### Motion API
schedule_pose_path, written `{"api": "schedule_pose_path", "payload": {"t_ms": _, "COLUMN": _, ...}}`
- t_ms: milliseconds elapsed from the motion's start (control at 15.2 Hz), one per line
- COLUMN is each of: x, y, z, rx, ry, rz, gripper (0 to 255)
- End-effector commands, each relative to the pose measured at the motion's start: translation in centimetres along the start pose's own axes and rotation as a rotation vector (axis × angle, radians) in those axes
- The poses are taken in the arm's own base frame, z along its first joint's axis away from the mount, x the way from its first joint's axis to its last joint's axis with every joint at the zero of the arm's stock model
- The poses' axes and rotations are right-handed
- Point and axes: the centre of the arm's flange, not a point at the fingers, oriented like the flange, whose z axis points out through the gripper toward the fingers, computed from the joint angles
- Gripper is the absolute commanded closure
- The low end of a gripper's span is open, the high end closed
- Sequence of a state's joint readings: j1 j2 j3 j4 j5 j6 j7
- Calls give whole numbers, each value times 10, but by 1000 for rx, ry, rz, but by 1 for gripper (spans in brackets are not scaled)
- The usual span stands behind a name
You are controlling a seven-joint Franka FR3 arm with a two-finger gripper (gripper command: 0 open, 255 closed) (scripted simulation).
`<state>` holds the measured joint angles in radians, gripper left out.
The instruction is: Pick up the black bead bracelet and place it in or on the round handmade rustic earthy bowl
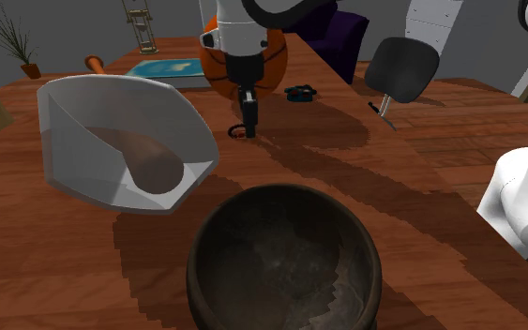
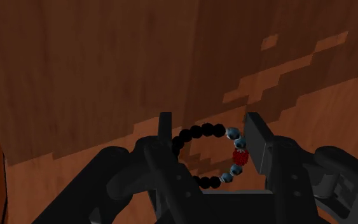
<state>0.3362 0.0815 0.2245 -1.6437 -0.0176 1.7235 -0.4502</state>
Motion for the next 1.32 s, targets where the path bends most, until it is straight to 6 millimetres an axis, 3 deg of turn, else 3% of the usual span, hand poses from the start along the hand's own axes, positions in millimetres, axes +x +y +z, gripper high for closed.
{"api": "schedule_pose_path", "payload": {"t_ms": 0, "x": -1, "y": 1, "z": -10, "rx": 0, "ry": -1, "rz": 0, "gripper": 255}}
{"api": "schedule_pose_path", "payload": {"t_ms": 1254, "x": -1, "y": 1, "z": -110, "rx": 0, "ry": -1, "rz": 0, "gripper": 255}}
